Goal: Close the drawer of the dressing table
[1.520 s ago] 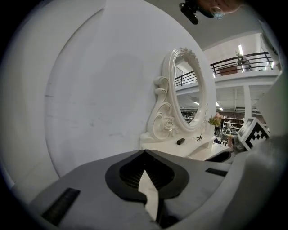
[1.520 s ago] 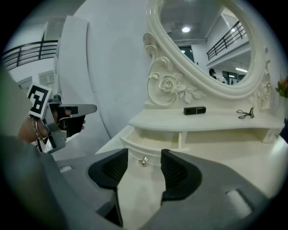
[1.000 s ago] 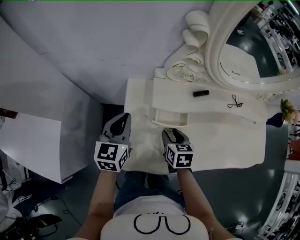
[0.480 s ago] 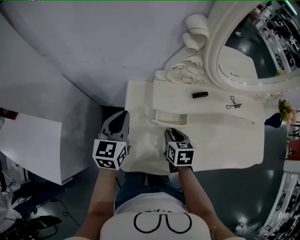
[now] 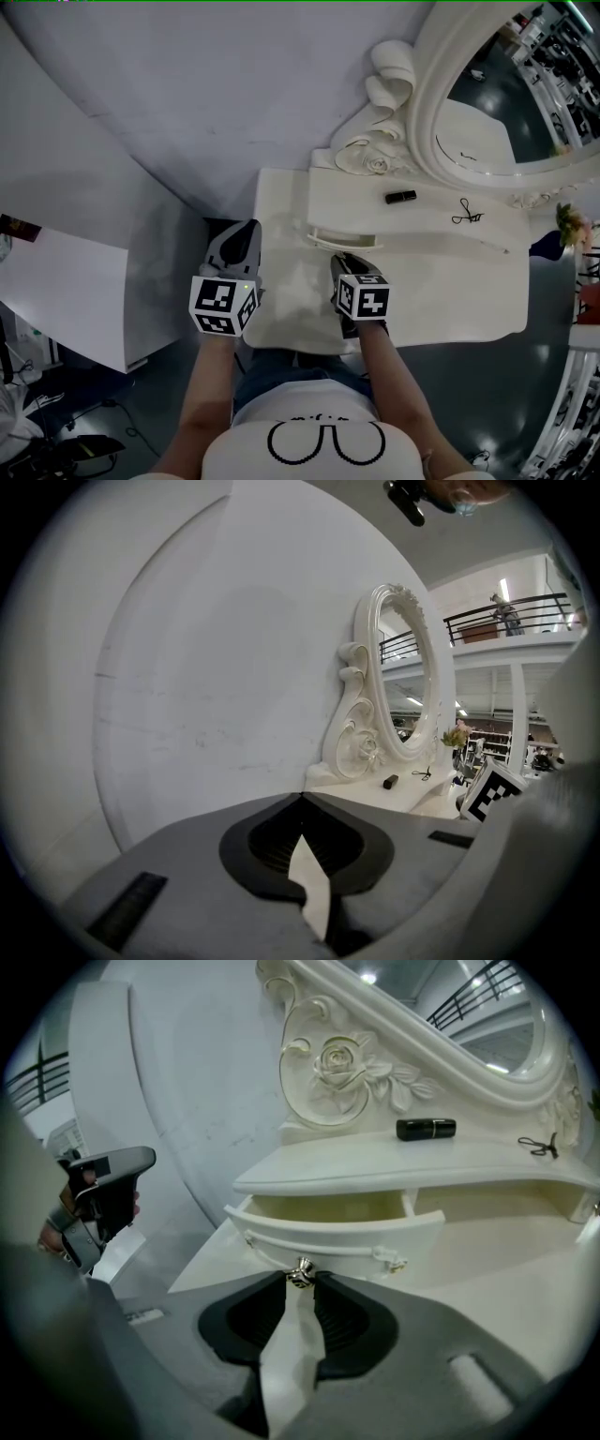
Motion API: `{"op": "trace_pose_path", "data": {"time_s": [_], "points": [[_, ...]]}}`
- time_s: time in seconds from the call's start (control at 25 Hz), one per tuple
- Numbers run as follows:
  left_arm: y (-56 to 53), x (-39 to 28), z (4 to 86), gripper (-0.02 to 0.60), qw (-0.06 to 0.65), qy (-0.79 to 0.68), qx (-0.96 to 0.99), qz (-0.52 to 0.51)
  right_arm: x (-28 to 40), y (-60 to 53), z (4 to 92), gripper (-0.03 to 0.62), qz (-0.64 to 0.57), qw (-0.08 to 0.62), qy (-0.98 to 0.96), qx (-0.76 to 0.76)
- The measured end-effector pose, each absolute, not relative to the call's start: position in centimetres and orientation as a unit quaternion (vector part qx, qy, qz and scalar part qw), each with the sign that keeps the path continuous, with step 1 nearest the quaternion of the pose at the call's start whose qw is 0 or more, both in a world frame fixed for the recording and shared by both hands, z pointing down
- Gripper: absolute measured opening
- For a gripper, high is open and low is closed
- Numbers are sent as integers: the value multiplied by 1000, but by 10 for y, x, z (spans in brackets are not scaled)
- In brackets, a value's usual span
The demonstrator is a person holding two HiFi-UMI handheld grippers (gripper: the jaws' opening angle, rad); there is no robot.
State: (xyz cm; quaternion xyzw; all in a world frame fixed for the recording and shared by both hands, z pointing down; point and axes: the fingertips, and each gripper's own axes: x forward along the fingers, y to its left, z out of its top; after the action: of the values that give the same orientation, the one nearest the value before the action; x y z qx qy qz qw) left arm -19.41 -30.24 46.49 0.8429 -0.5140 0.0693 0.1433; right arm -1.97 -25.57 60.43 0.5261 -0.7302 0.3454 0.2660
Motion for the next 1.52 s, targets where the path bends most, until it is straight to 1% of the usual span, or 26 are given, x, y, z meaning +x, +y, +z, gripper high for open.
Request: {"op": "trace_pose_path", "data": {"time_s": [0.84,1.2,1.24,1.32,1.4,1.52], "points": [[-321,-202,443,-3,126,-529,837,52,-13,-299,604,98,345,277,-727,525],[-321,-205,436,-2,119,-532,836,51,-9,-300,604,101,348,281,-716,536],[-321,-204,436,-2,119,-531,837,51,-10,-300,604,108,349,276,-716,538],[-318,-201,437,-2,119,-527,840,52,-12,-299,602,254,356,259,-720,537],[-314,-198,438,-3,120,-522,842,54,-15,-296,598,295,353,247,-729,533],[-310,-194,438,-2,119,-515,847,57,-13,-292,590,313,337,240,-735,538]]}}
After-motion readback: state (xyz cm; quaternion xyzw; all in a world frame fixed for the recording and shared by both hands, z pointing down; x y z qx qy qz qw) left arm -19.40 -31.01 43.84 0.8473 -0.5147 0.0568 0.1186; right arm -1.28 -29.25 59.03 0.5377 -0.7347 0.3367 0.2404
